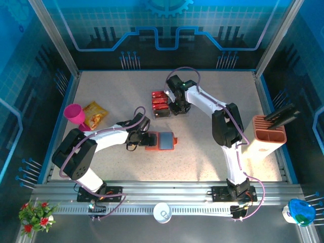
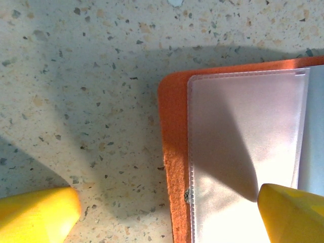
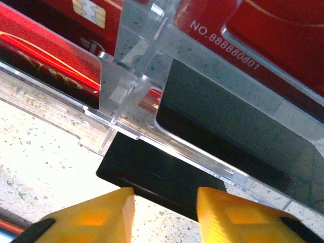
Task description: Put the credit cards into the card holder
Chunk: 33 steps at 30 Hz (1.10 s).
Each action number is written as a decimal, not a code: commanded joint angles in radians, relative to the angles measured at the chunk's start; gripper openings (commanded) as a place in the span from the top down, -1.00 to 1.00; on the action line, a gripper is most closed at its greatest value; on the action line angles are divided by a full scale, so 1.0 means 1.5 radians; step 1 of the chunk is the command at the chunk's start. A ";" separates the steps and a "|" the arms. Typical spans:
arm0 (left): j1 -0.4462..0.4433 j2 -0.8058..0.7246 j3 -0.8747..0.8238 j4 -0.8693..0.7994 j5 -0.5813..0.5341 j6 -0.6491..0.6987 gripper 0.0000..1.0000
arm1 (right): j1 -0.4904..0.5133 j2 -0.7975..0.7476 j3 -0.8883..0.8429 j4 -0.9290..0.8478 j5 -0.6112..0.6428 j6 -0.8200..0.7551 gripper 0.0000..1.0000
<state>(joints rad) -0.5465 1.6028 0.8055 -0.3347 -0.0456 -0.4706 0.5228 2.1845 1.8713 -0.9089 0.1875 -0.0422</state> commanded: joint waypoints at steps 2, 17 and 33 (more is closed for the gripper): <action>-0.001 0.067 -0.018 0.071 0.041 0.021 -0.90 | -0.003 0.011 -0.022 -0.018 -0.001 -0.014 0.32; -0.001 0.077 -0.007 0.072 0.046 0.024 -0.90 | 0.000 0.009 -0.045 -0.016 0.024 -0.048 0.28; 0.000 0.087 0.004 0.069 0.046 0.023 -0.90 | -0.001 -0.037 -0.088 0.013 0.018 -0.070 0.07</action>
<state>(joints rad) -0.5465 1.6295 0.8402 -0.3725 -0.0456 -0.4694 0.5228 2.1468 1.7798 -0.8375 0.2096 -0.1139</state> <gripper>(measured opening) 0.950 0.463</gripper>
